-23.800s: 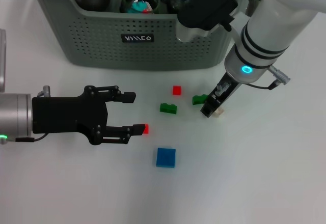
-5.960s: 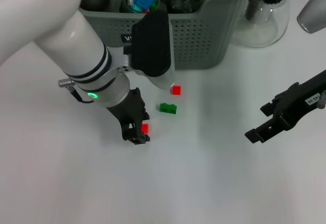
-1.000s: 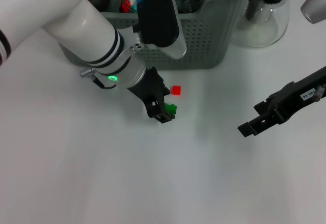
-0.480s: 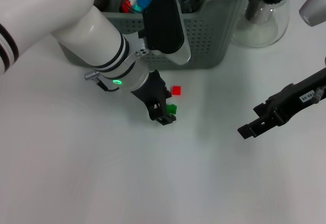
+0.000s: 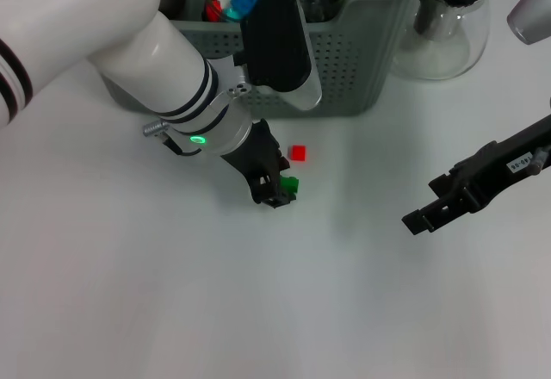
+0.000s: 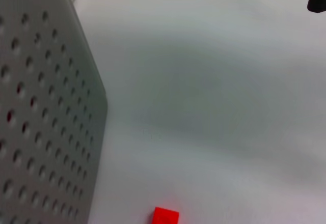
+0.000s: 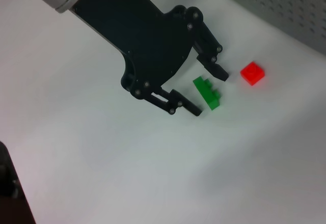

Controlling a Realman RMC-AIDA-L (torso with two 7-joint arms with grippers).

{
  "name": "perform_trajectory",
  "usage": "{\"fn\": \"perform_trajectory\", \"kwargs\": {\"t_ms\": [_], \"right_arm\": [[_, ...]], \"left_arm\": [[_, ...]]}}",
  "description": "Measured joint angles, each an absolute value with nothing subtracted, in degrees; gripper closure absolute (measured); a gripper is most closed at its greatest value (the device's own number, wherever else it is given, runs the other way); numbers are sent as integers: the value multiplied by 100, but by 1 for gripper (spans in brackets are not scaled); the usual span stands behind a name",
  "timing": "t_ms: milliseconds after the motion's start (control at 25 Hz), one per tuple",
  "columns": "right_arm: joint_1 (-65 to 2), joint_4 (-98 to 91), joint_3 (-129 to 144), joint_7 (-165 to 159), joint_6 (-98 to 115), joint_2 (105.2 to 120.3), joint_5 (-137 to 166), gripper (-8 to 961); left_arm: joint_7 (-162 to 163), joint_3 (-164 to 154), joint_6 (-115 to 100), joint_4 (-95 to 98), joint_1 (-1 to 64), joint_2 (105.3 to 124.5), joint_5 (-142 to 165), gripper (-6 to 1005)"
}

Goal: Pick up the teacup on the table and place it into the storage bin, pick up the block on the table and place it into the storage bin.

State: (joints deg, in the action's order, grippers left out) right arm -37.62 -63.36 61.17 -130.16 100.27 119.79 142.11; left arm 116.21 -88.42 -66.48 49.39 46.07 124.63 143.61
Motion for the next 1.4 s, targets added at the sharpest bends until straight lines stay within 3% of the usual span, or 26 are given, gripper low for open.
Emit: {"fn": "perform_trajectory", "kwargs": {"t_ms": [80, 200, 640, 880, 1120, 1400], "right_arm": [[-3762, -6337, 6113, -13016, 10023, 11979, 14213, 26], [-3761, -6337, 6114, -13016, 10013, 11979, 14213, 26], [-3753, -6337, 6105, -13016, 10013, 11961, 14210, 25], [-3753, -6364, 6106, -13051, 10048, 11961, 14211, 26], [-3767, -6348, 6109, -13057, 10062, 11970, 14212, 25], [-3763, -6342, 6100, -13130, 10064, 11981, 14212, 25]], "left_arm": [[11650, -8842, -6588, 4889, 4629, 12463, 14369, 474], [11731, -8842, -6520, 4800, 4680, 12463, 14391, 665], [11911, -8581, -7380, 5640, 4404, 12441, 14361, 837], [12098, -7348, -9122, 7345, 3988, 12433, 13883, 810], [12186, -5317, -9816, 8395, 4197, 12378, 12982, 783], [12495, -5125, -7981, 7118, 4700, 11894, 13379, 751]]}}
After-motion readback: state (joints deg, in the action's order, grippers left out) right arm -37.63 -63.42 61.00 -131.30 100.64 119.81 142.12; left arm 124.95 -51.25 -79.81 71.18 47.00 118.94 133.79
